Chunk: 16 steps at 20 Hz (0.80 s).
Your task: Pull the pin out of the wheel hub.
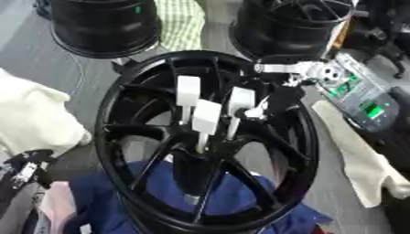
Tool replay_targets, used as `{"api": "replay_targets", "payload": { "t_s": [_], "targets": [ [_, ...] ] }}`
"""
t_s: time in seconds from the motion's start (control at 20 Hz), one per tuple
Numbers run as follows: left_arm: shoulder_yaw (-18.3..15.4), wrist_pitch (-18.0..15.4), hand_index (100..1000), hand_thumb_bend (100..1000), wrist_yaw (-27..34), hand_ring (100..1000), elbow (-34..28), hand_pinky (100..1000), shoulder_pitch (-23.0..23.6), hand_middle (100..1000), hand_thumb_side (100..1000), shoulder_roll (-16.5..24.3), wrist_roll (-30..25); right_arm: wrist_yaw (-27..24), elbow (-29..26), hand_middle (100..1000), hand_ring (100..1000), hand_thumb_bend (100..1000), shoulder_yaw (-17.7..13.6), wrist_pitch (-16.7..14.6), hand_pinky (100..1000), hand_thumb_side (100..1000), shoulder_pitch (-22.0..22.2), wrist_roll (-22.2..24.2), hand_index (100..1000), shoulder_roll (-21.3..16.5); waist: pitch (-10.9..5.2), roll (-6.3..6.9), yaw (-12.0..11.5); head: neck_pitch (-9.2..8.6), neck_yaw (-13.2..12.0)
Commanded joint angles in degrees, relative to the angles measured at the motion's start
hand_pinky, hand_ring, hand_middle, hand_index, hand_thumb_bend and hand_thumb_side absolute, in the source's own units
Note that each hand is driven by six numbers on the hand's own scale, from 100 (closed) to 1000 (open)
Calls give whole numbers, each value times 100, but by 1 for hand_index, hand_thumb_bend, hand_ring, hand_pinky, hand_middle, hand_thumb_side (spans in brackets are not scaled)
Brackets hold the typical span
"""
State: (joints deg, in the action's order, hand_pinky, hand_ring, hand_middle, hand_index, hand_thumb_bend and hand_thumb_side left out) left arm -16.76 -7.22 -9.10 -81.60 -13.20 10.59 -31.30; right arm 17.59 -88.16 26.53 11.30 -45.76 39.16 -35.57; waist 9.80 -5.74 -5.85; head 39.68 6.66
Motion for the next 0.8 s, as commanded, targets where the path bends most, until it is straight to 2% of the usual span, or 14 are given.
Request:
{"api": "replay_targets", "payload": {
  "t_s": [0.05, 0.3, 0.8],
  "targets": [
    [20, -12, 788, 100, 37, 463, -123, 461, -79, 639, 708, 42, -6, 55, -46, 689, 602, 334, -41, -25, 483, 310, -60, 4, 790, -86, -55, 47, 7, 12, 12],
    [19, -14, 789, 100, 40, 464, -124, 461, -78, 639, 709, 43, -7, 91, -91, 586, 512, 291, -45, -55, 340, 248, -67, -69, 694, -94, -56, 46, 8, 16, 17],
    [19, -14, 790, 100, 47, 464, -128, 462, -83, 639, 709, 42, -11, 153, -115, 469, 400, 133, -64, -90, 167, 146, -85, -340, 570, -93, -52, 48, 4, 15, 26]
  ]
}}
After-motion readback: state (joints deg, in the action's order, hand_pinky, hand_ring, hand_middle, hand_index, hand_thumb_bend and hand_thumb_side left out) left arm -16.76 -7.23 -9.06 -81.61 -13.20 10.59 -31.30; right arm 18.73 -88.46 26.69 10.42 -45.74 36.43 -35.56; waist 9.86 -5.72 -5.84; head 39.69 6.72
